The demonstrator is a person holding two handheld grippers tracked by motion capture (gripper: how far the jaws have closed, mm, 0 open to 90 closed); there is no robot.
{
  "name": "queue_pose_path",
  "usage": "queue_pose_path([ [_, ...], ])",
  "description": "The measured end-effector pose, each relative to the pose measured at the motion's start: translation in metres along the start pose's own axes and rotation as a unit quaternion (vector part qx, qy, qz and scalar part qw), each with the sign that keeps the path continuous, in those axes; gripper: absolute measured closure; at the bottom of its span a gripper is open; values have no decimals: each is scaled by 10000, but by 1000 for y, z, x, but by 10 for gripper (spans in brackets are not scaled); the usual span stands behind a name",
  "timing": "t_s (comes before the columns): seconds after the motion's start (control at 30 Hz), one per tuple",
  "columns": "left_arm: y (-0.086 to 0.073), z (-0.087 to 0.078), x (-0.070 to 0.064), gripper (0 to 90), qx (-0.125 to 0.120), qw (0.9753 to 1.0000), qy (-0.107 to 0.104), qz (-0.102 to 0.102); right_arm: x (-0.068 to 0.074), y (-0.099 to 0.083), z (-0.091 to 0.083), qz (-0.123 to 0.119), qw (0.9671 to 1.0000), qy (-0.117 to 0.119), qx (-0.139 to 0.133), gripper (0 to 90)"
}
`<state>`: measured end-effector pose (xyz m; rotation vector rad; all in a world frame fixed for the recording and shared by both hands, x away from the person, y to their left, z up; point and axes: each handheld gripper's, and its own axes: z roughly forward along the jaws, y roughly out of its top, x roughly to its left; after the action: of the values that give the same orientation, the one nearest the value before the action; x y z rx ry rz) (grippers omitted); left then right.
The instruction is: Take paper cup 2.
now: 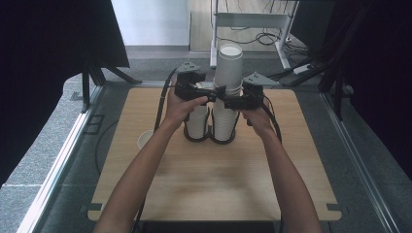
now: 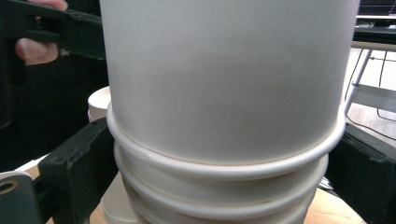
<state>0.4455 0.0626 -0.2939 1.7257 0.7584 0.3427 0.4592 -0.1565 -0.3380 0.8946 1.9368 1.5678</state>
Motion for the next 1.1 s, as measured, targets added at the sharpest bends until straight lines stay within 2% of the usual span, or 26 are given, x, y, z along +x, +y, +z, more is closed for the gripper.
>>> queue_pose_path([
  [0.5, 16, 21, 1, 35, 73, 9997, -41, 210, 0, 0, 1, -28, 10000, 15, -5, 35],
  [0.77, 19, 40, -4, 31, 196, 9996, -41, 216, 1, 0, 1, -16, 10000, 23, 8, 35],
  [1.1, 22, 52, -2, 66, 276, 9992, 23, 272, 1, 0, 1, -31, 10000, 23, 14, 35],
])
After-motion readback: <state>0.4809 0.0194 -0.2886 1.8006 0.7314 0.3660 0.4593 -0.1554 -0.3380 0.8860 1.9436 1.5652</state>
